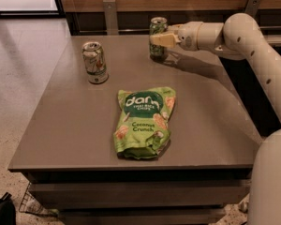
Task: Pick green can
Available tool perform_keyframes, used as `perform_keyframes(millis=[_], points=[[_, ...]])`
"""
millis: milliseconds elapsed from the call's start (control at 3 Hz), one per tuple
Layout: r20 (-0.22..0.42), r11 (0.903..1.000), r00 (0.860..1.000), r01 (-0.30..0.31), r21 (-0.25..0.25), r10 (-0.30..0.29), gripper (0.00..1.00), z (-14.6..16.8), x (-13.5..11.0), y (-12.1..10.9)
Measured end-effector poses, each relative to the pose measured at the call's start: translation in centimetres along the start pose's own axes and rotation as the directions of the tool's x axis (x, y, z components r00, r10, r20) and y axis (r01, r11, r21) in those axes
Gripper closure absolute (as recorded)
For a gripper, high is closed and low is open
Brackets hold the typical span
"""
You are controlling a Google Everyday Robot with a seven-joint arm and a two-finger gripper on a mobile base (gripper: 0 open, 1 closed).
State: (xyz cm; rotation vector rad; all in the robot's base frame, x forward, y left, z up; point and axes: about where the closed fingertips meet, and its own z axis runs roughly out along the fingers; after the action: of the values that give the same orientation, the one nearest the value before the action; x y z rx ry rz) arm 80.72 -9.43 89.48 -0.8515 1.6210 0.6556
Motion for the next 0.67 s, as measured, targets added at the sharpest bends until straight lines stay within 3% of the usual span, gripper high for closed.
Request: perform_keyframes(millis=[667], points=[[-0.026,0.9964,0.996,0.085,0.009,-0.085,1.0,-3.2,-5.1,2.0]])
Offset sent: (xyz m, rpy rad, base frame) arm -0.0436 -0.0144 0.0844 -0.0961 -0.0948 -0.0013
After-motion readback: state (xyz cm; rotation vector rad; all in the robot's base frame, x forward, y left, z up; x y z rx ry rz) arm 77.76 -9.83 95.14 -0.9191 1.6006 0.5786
